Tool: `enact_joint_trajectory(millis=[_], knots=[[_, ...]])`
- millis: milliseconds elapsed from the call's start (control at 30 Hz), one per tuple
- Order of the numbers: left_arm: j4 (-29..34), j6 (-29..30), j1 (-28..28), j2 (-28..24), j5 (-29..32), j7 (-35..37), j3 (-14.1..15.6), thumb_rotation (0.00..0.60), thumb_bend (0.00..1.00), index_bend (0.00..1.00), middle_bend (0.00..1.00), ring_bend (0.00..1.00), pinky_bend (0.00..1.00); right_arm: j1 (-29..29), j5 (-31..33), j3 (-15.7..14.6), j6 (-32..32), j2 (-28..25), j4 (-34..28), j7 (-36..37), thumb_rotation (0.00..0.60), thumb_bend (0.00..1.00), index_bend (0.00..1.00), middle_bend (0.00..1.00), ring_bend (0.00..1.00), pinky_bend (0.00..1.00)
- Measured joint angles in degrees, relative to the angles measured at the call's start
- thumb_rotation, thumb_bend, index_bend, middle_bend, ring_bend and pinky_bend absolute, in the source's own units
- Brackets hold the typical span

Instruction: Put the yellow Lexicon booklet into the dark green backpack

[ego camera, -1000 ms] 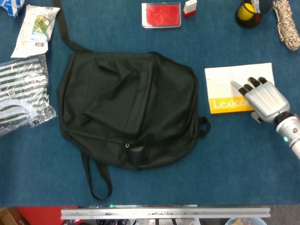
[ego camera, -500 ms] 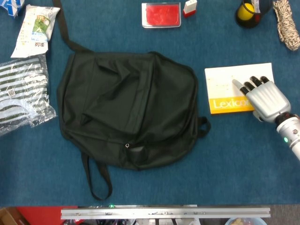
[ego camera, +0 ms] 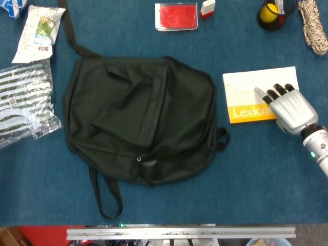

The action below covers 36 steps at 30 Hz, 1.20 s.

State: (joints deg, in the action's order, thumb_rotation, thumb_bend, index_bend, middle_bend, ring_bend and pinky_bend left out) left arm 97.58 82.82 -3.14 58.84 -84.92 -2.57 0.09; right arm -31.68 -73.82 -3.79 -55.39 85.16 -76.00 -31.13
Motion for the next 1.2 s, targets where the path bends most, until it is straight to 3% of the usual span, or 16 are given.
enact_joint_trajectory(millis=[200, 533, 1000, 1200], knots=[[0.1, -0.1, 0.0, -0.1, 0.0, 0.1, 0.0, 0.6, 0.24, 0.11, 0.09, 0.11, 0.07, 0.2, 0.2, 0.6, 0.7, 0.1, 0.2, 0.8, 0.6, 0.53, 0.1, 0.3, 0.19, 0.28], [0.4, -0.3, -0.3, -0.3, -0.1, 0.3, -0.1, 0.6, 0.24, 0.11, 0.09, 0.11, 0.07, 0.1, 0.9, 2.8, 0.6, 0.3, 0.6, 1.9, 0.6, 0.66, 0.13, 0.32, 0.24, 0.33], [1.3, -1.0, -1.0, -0.6, -0.1, -0.8, -0.3, 0.6, 0.24, 0.11, 0.09, 0.11, 0.07, -0.9, 3.3, 7.1, 0.1, 0.4, 0.9, 3.4, 0.6, 0.66, 0.28, 0.37, 0.28, 0.37], [1.6, -1.3, -1.3, -0.9, -0.1, -1.0, -0.3, 0.6, 0.24, 0.11, 0.09, 0.11, 0.07, -1.6, 4.4, 9.1, -0.4, 0.9, 1.2, 3.8, 0.6, 0.59, 0.4, 0.41, 0.31, 0.41]])
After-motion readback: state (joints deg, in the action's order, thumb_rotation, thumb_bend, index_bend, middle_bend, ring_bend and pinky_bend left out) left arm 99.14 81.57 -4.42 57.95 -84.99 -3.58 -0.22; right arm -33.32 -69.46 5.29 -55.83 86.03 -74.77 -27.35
